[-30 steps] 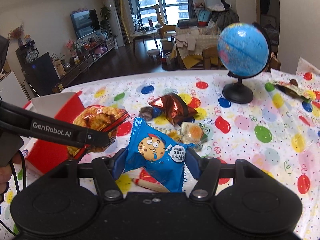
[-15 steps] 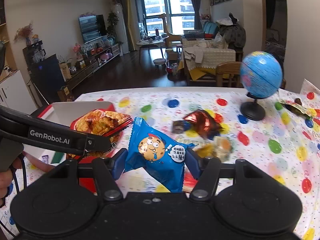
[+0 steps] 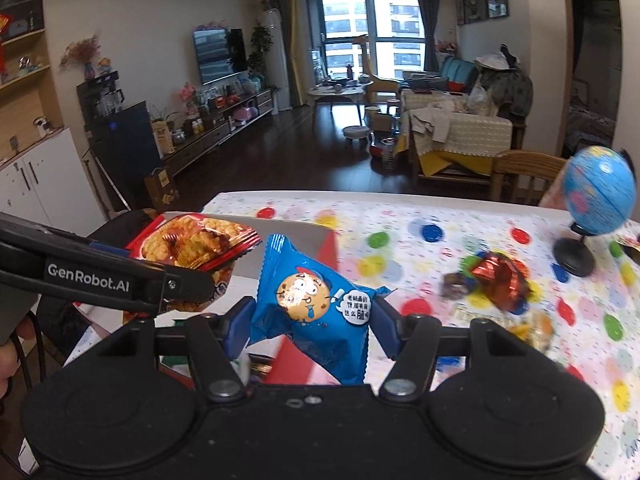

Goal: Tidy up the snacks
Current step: 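Carry the red chip bag and blue cookie packet over the box with both tools, then open both tools to drop the chip bag and cookie packet into the box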

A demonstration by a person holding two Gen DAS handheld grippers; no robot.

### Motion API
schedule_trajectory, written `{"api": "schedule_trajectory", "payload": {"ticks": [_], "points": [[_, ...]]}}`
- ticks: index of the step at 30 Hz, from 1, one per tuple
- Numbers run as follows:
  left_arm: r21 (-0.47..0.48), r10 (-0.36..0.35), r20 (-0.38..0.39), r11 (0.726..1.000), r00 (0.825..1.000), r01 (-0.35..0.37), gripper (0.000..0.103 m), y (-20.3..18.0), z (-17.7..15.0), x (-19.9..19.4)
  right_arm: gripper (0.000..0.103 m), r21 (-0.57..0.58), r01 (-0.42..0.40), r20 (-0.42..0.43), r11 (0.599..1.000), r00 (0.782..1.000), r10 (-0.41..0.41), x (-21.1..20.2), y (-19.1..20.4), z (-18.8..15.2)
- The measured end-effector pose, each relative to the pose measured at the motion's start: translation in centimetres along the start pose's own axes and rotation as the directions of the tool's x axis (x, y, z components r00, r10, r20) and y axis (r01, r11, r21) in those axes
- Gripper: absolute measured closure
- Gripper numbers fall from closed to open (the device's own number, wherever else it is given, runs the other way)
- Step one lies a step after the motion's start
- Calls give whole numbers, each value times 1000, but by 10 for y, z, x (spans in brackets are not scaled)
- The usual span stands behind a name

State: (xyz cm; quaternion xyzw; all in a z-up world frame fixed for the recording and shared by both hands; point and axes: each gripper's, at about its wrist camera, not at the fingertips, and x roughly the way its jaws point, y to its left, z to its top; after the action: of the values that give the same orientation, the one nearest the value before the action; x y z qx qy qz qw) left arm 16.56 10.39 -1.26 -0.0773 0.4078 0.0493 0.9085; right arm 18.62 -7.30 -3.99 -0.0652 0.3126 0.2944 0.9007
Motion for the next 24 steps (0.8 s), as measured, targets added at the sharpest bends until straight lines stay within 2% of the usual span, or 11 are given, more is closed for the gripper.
{"api": "schedule_trajectory", "payload": {"ticks": [13, 24], "points": [[-65, 107, -70, 992, 992, -112, 25, 83, -2, 43, 43, -104, -18, -91, 994, 996, 9, 75, 59, 10], [-30, 130, -142, 990, 981, -136, 25, 99, -7, 85, 43, -167, -21, -181, 986, 983, -10, 122, 80, 0]]}}
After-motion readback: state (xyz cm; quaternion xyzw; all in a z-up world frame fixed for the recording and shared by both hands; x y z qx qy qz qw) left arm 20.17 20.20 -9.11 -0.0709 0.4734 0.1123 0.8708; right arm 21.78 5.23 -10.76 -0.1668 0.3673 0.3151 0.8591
